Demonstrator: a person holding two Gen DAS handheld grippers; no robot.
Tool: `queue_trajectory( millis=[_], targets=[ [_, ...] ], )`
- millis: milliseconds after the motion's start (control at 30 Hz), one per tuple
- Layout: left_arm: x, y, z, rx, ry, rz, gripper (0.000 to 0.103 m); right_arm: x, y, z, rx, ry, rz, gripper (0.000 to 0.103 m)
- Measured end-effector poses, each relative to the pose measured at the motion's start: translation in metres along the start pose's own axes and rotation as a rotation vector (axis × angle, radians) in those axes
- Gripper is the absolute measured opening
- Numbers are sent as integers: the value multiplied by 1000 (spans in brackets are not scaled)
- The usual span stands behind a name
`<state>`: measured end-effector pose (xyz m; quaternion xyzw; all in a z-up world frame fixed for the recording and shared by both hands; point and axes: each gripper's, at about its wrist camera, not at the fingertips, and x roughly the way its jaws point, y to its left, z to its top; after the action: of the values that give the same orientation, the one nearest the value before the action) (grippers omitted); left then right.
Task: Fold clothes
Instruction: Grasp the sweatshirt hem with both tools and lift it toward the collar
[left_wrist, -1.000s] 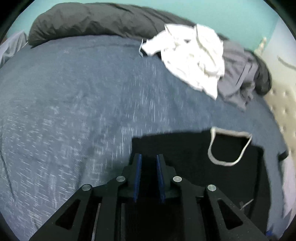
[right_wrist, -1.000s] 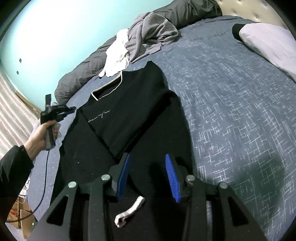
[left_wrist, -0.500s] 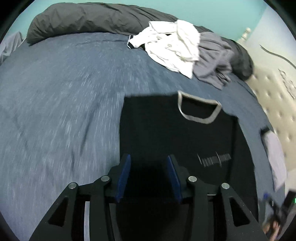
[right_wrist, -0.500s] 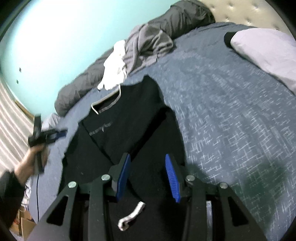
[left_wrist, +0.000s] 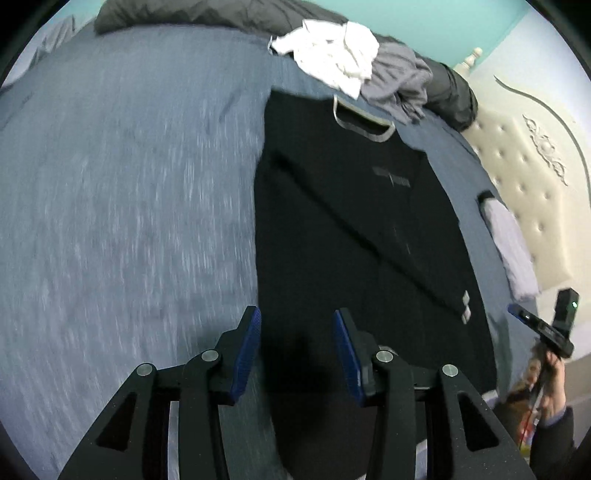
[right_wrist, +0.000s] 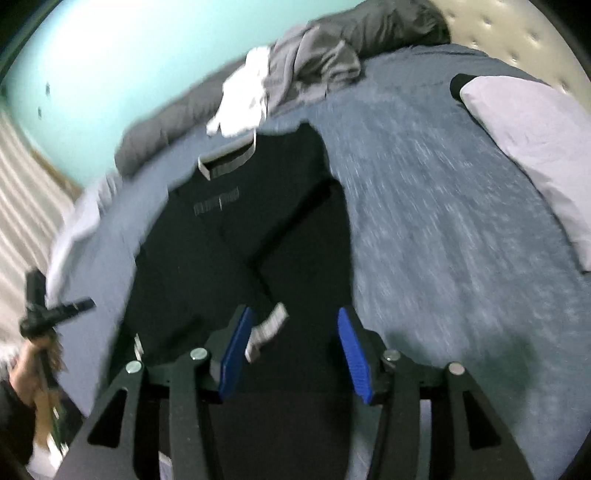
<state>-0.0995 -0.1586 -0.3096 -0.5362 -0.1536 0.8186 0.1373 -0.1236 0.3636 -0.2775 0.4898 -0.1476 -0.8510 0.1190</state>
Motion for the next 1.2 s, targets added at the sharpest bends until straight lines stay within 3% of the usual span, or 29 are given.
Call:
queue_trajectory(
  millis=[167,267,467,800,1200],
  targets=[
    [0,-3,-51,-5,84,-22,48,-4,-12,-33,4,144,-34,54],
    [1,-4,-75,-11,124,-37,53,-4,-20,-56,55,204,-1,55],
    [7,-2,-109,-56,189,-84,54,-4,-15,-88,90,278,34,55],
    [18,-3,-128,-77,220,-105,54,4,-1,-107,99,323,53,56],
    [35,-9,-126,-83,225,-135,50,13,-2,-110,128,330,94,57]
  ],
)
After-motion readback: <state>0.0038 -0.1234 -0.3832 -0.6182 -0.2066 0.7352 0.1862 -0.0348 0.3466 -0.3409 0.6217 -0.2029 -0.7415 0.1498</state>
